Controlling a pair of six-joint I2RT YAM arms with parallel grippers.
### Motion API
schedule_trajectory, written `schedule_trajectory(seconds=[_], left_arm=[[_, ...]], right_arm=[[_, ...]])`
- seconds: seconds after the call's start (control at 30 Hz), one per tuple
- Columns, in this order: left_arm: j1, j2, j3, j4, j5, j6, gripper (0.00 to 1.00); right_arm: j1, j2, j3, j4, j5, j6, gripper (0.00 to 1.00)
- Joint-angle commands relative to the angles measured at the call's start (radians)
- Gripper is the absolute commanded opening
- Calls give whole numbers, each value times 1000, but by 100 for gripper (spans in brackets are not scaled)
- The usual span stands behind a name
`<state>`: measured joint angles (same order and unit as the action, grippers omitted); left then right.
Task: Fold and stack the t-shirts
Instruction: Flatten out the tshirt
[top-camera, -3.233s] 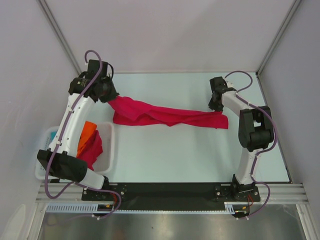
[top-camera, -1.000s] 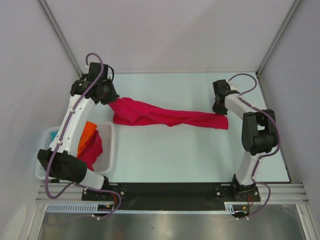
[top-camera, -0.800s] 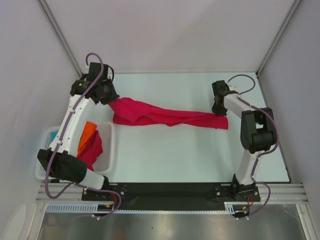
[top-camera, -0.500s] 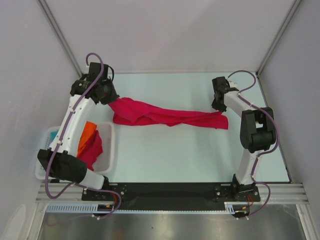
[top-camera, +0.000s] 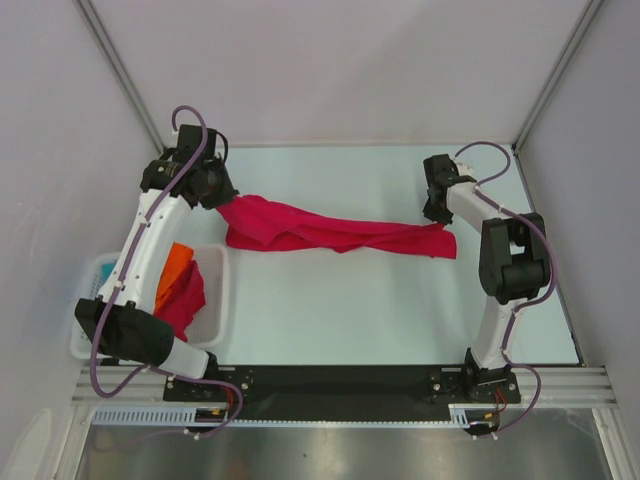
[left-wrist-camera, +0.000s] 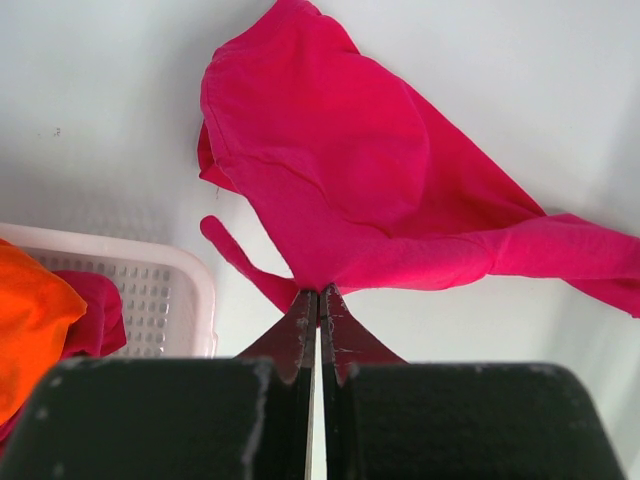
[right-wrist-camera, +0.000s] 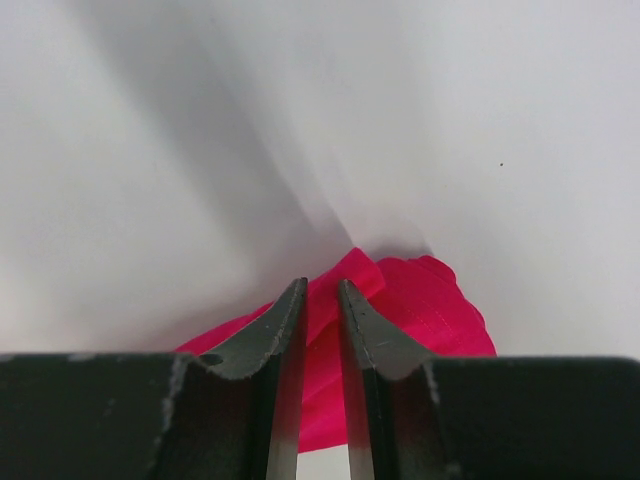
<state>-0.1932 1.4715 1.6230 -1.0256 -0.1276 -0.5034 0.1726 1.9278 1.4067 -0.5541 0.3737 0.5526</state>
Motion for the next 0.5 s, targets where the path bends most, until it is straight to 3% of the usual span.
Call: schedule_trajectory(seconds=[0.0,0.47], left_arm=[[9,-16,18,29,-6,22,2],[9,-17,15,29,-7,20,2]], right_arm=[[2,20,3,19,11,0,24],[11,2,-38,19,10,15,24]])
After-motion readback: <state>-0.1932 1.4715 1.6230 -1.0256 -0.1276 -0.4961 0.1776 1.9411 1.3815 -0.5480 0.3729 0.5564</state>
